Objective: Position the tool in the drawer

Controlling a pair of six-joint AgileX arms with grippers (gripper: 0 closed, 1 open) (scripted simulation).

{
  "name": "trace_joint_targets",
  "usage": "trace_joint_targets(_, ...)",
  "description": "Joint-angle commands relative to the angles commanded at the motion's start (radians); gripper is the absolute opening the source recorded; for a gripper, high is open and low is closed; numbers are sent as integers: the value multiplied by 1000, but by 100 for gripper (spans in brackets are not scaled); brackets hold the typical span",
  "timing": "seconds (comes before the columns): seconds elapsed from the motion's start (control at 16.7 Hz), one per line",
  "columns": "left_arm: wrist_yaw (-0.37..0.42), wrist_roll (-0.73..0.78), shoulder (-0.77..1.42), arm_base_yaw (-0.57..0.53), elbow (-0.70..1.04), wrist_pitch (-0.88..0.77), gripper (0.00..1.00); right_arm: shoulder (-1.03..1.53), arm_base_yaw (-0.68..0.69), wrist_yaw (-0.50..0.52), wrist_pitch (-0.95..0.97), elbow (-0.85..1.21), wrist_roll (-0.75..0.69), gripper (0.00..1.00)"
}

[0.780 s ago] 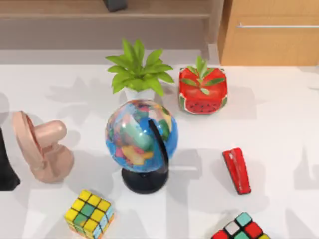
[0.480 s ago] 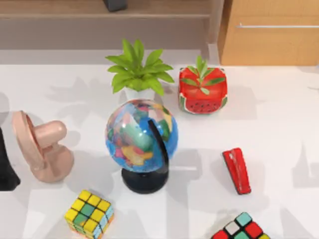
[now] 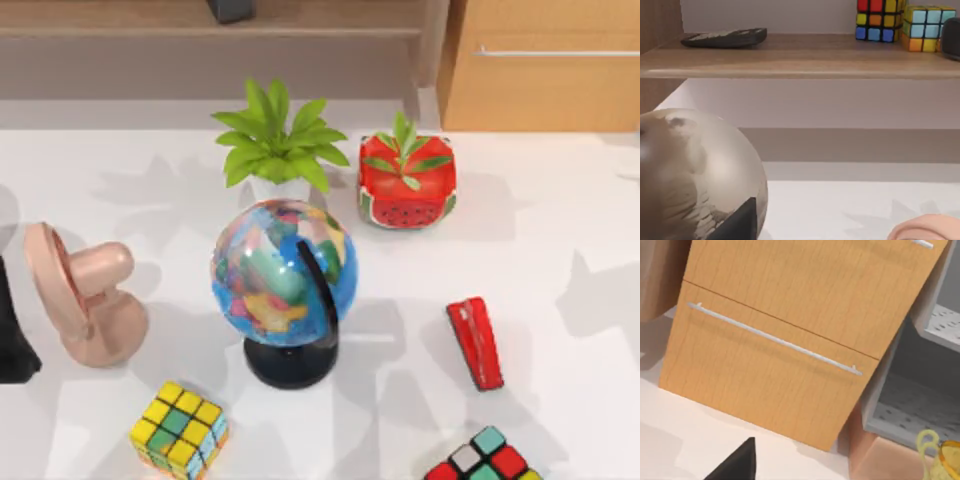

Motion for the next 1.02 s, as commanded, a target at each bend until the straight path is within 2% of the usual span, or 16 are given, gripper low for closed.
trace_joint_targets(0.66, 0, 0, 0, 0, 0, 0, 100, 1103, 88, 89, 588, 417, -698, 100)
trace_joint_targets(1.02, 0, 0, 0, 0, 0, 0, 100, 1522, 93, 175, 907, 636, -1073, 100)
